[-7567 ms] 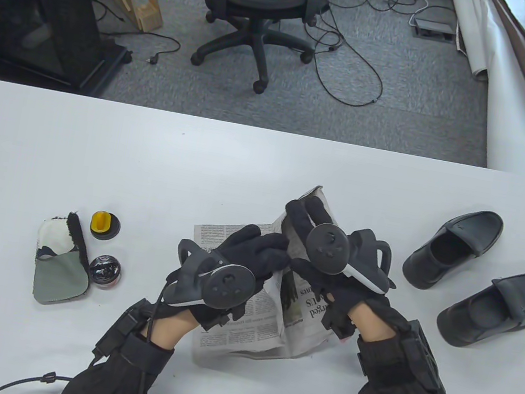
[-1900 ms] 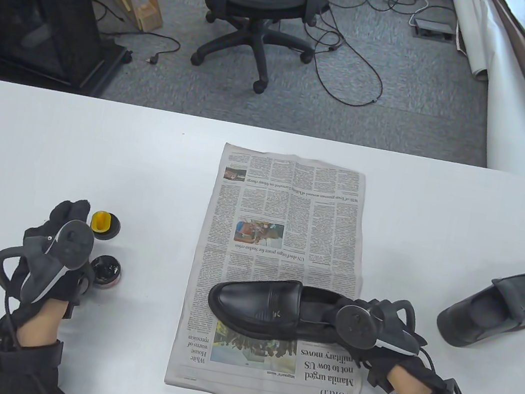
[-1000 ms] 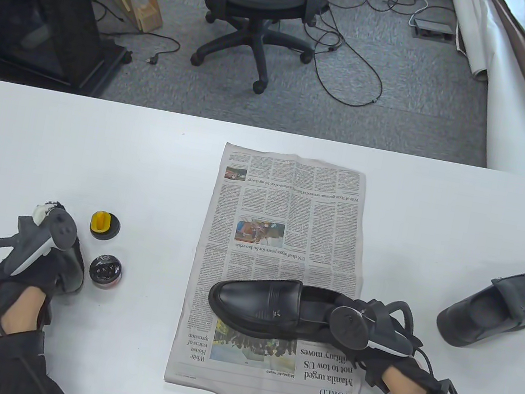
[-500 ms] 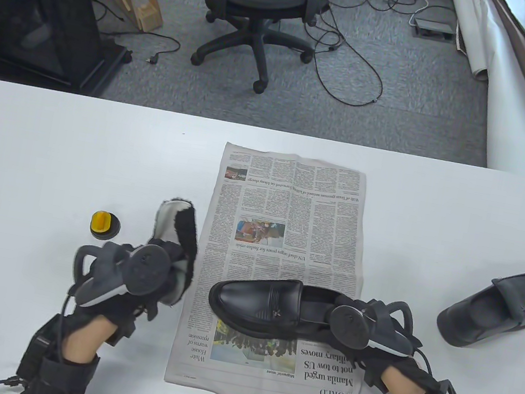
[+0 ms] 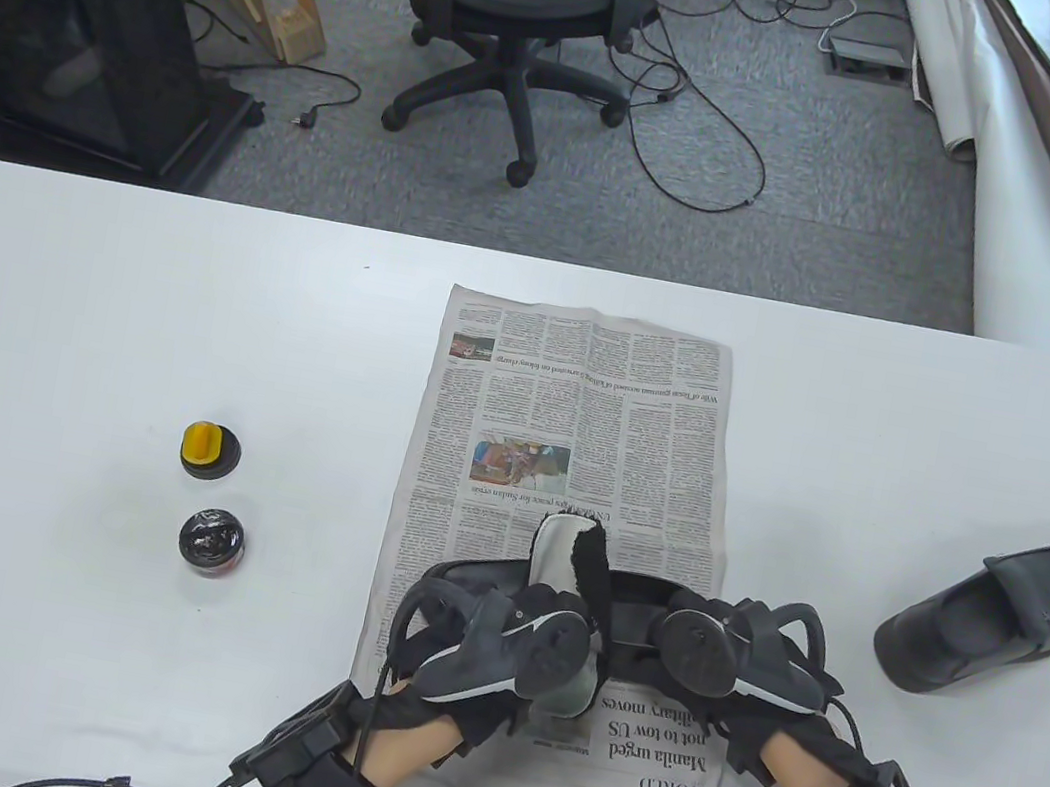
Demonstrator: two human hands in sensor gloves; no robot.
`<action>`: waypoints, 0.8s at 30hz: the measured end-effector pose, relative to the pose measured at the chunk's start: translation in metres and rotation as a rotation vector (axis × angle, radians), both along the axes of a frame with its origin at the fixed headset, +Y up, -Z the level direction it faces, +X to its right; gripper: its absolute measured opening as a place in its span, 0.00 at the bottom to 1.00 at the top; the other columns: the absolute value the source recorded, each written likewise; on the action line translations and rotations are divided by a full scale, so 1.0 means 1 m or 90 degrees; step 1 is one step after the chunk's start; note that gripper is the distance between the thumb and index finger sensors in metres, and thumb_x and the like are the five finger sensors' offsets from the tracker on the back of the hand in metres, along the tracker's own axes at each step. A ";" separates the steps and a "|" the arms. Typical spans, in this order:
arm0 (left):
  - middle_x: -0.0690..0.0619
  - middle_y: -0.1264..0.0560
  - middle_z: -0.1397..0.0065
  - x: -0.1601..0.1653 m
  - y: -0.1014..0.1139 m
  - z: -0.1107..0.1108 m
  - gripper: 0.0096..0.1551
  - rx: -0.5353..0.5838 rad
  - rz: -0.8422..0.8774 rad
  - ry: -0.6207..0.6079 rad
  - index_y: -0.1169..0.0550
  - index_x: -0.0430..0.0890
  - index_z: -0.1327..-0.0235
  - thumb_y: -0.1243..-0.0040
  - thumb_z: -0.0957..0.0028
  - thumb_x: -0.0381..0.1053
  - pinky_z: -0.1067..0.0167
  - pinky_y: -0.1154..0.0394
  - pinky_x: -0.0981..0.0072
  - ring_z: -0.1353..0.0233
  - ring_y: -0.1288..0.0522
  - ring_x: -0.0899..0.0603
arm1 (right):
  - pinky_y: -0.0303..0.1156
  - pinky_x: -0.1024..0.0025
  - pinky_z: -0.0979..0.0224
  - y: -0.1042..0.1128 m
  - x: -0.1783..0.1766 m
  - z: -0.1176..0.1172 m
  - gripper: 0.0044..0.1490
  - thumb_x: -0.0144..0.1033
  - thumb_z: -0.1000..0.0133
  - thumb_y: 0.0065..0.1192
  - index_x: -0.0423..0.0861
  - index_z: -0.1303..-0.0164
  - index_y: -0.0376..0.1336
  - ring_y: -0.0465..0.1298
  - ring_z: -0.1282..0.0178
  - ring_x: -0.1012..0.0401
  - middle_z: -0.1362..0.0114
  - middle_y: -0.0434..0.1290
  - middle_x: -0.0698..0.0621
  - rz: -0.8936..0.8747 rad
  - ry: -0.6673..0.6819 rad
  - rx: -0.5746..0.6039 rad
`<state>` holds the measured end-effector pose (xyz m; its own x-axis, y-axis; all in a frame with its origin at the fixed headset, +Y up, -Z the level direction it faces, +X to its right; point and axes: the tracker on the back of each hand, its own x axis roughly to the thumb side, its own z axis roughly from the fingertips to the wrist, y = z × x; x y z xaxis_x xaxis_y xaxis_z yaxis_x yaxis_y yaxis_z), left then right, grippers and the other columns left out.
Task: Dip and apply built-in sponge shoe polish on shoes
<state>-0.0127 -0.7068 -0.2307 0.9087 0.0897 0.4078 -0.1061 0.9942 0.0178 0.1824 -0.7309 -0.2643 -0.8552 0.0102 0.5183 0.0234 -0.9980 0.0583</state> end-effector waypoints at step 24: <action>0.53 0.16 0.52 -0.060 -0.002 -0.029 0.29 -0.177 -0.207 0.101 0.23 0.55 0.44 0.27 0.57 0.60 0.49 0.15 0.56 0.70 0.13 0.56 | 0.77 0.54 0.40 0.000 -0.001 -0.001 0.26 0.59 0.59 0.67 0.54 0.60 0.73 0.81 0.64 0.58 0.44 0.73 0.53 0.000 -0.001 -0.003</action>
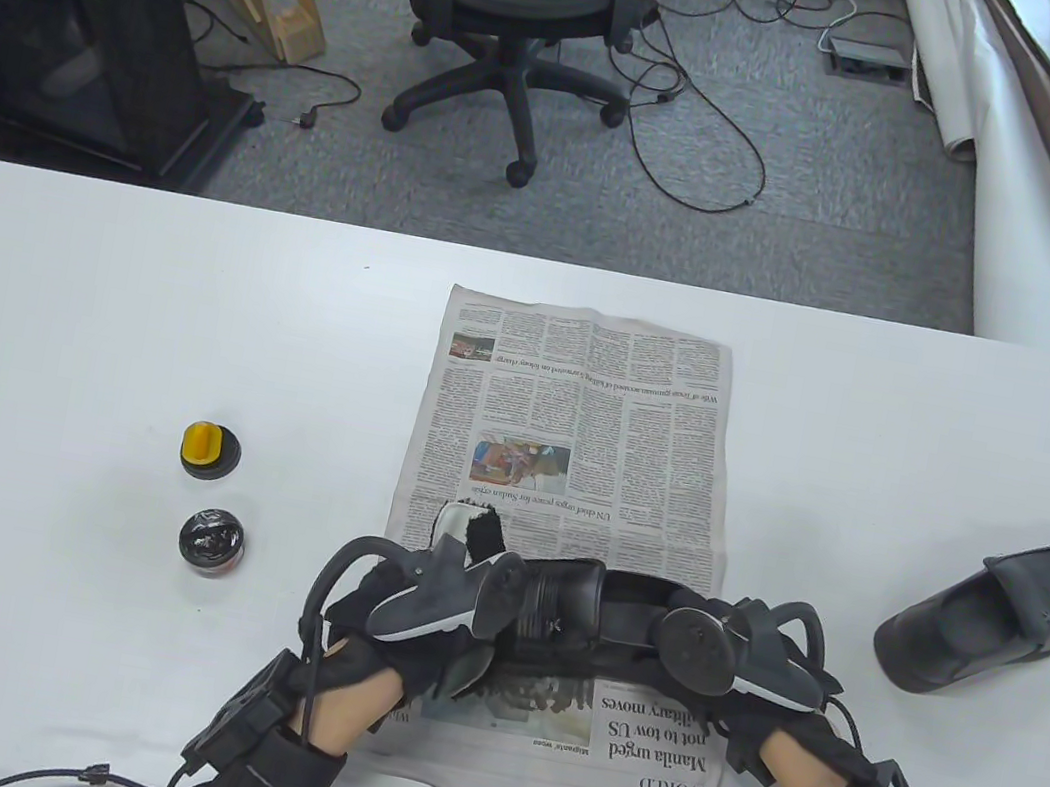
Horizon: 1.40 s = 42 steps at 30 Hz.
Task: Dip and apply built-in sponge shoe polish on shoes
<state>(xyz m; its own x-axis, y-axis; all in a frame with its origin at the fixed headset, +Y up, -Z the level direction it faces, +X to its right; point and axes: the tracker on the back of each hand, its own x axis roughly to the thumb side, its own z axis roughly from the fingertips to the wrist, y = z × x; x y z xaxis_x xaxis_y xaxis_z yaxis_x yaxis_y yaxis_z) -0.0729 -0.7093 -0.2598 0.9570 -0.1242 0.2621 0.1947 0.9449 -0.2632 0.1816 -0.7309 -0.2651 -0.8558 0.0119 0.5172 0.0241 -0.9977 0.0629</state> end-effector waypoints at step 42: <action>0.54 0.15 0.55 -0.001 0.015 -0.032 0.33 0.033 0.059 0.038 0.25 0.58 0.37 0.28 0.56 0.61 0.48 0.16 0.56 0.71 0.14 0.56 | 0.77 0.54 0.40 -0.001 -0.002 -0.001 0.25 0.60 0.59 0.67 0.54 0.61 0.73 0.80 0.64 0.58 0.44 0.73 0.53 0.007 0.004 0.001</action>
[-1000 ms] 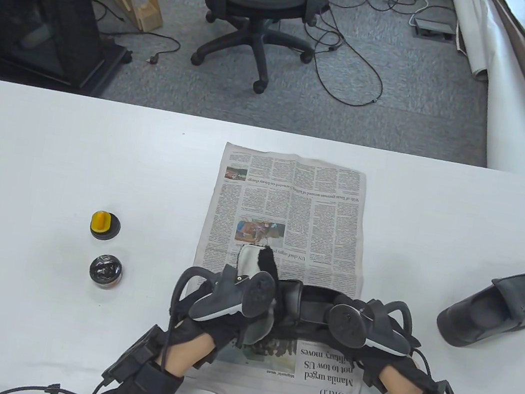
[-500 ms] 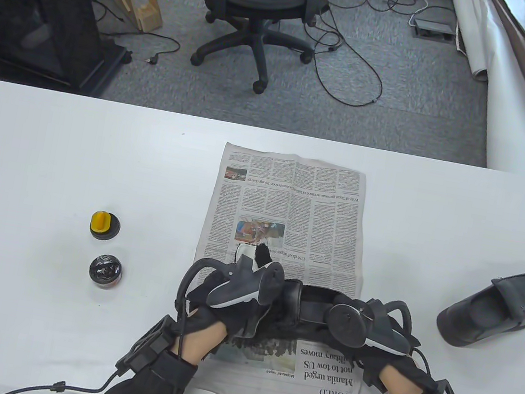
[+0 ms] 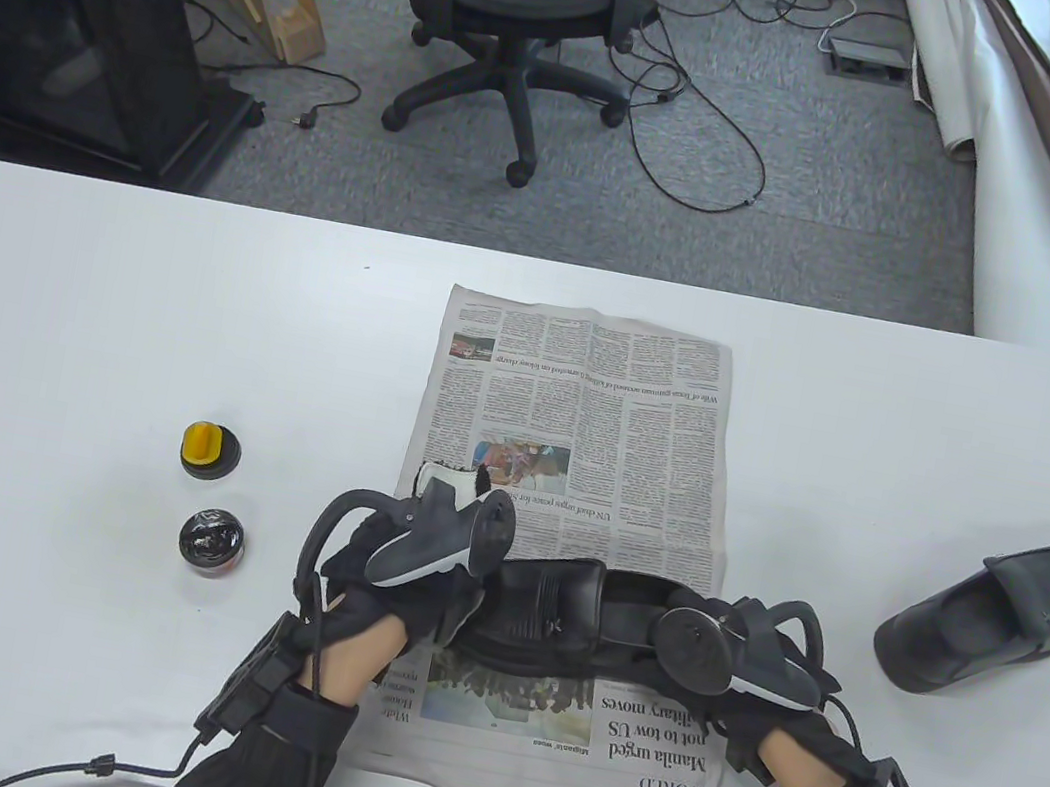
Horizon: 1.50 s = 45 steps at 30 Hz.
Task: Dip and apply built-in sponge shoe polish on shoes
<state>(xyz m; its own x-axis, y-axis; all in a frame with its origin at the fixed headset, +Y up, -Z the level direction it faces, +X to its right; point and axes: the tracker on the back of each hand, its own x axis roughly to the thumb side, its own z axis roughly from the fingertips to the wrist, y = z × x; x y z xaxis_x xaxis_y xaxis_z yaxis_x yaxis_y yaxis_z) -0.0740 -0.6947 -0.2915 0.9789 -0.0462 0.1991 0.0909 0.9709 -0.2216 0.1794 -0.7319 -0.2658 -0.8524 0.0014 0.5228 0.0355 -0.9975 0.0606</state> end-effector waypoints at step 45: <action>0.55 0.15 0.57 0.073 0.001 -0.016 0.31 -0.025 0.131 -0.088 0.25 0.60 0.37 0.30 0.56 0.62 0.47 0.16 0.56 0.73 0.15 0.56 | 0.77 0.54 0.40 -0.001 0.000 0.000 0.26 0.60 0.60 0.67 0.53 0.62 0.73 0.80 0.64 0.58 0.44 0.73 0.53 0.003 -0.001 0.001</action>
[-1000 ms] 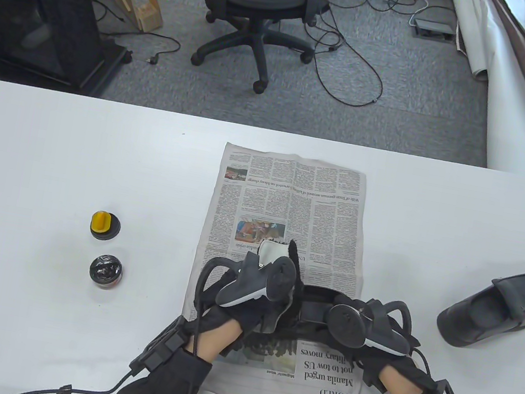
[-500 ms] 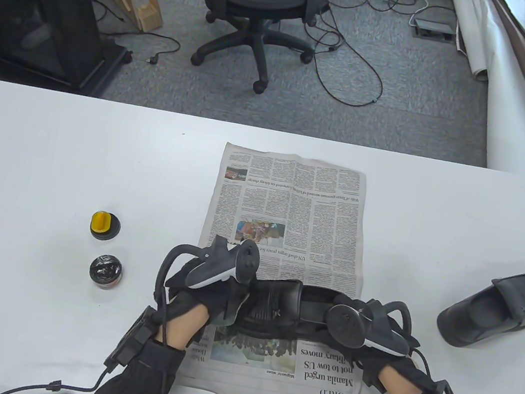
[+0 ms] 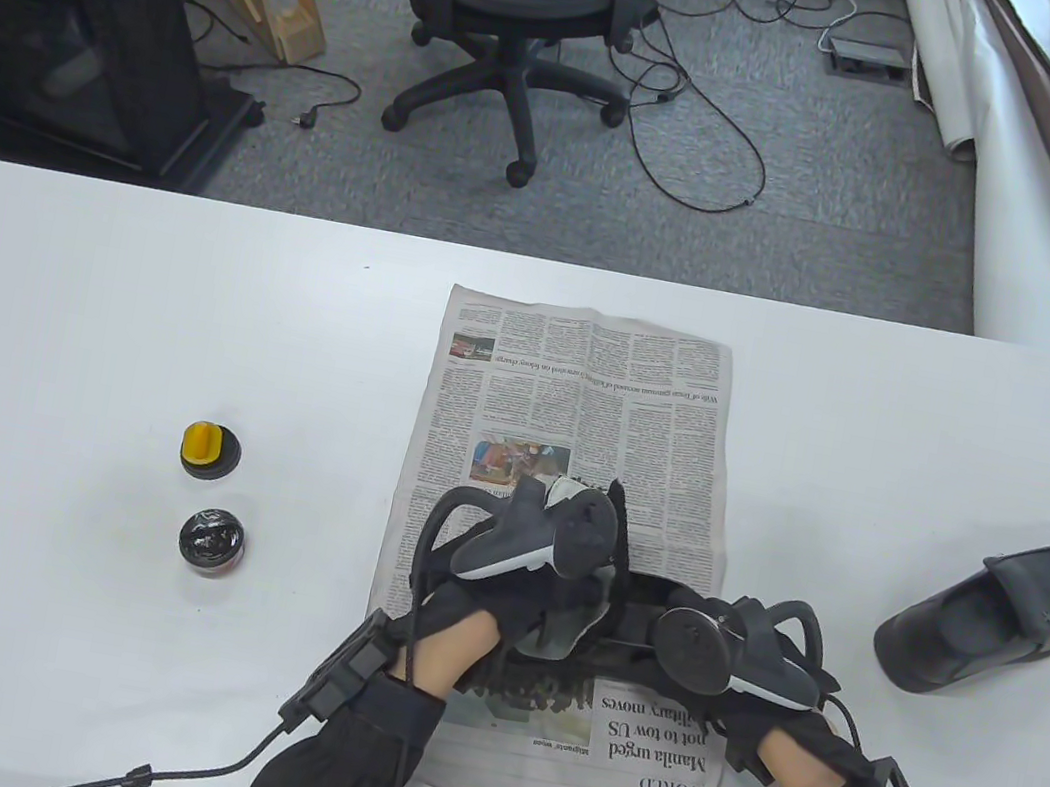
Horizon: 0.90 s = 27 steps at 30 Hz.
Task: Dip and apply built-in sponge shoe polish on shoes
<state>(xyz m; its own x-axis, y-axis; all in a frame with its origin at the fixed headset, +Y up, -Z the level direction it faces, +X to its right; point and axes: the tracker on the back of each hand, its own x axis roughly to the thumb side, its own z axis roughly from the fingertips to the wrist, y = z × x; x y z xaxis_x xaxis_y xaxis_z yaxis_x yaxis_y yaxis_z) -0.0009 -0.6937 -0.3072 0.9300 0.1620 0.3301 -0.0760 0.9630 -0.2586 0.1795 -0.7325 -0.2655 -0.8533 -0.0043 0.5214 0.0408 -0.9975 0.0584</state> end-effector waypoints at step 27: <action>0.55 0.14 0.58 -0.081 -0.010 -0.019 0.30 -0.067 -0.142 0.109 0.22 0.57 0.39 0.29 0.55 0.61 0.46 0.16 0.55 0.73 0.14 0.55 | 0.77 0.54 0.40 -0.001 -0.001 0.000 0.26 0.60 0.60 0.66 0.53 0.62 0.73 0.80 0.64 0.58 0.44 0.73 0.53 0.002 -0.003 0.001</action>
<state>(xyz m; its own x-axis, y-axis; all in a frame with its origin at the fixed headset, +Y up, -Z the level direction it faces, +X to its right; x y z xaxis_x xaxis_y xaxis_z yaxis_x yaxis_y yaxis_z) -0.0817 -0.7042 -0.3263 0.9870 -0.0272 0.1582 0.0832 0.9295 -0.3592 0.1790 -0.7332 -0.2656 -0.8558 -0.0075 0.5172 0.0436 -0.9974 0.0577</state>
